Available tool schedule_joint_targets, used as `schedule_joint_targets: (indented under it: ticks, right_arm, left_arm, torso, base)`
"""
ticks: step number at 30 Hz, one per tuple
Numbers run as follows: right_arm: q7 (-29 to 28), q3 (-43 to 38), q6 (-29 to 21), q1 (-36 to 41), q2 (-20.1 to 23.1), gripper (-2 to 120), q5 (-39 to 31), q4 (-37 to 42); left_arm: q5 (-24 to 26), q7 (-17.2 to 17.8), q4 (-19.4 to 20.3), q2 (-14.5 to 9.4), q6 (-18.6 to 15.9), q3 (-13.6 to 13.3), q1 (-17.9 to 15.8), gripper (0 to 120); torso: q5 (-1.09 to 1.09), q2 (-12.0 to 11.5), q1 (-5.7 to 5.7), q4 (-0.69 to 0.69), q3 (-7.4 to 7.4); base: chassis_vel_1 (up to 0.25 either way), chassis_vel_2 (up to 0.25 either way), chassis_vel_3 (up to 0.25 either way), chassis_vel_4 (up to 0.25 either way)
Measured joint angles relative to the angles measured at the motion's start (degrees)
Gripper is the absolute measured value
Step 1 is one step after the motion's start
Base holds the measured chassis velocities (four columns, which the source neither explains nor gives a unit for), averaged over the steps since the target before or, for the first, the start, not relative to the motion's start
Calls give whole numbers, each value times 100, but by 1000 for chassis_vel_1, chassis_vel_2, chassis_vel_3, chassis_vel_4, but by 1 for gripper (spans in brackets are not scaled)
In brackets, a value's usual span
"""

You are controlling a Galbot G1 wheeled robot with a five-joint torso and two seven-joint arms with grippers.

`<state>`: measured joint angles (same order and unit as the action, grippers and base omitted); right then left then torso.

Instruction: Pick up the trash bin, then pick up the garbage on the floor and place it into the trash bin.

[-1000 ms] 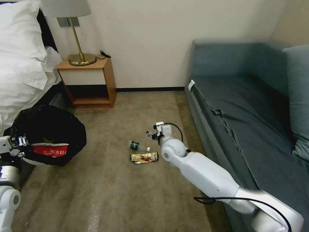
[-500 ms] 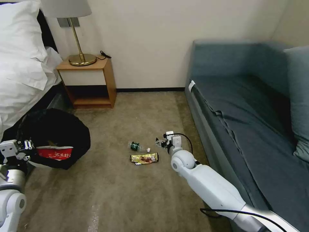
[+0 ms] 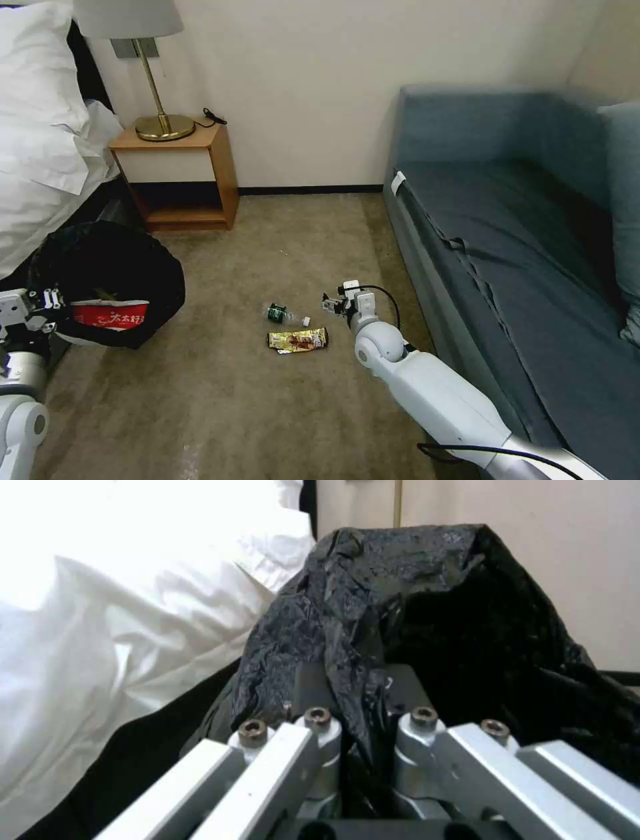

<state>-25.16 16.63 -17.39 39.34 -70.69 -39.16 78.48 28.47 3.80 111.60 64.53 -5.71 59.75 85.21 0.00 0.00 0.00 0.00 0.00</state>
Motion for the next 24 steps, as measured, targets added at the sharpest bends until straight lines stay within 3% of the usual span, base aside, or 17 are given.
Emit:
schedule_joint_targets:
  ticks: [24]
  right_arm:
    - [65, -9, 45, 217, 31, 100, 201, 17]
  left_arm:
    - [19, 6, 185, 158, 7, 119, 234, 5]
  torso:
    - [0, 0, 0, 0, 0]
  base:
    - [-56, 55, 54, -56]
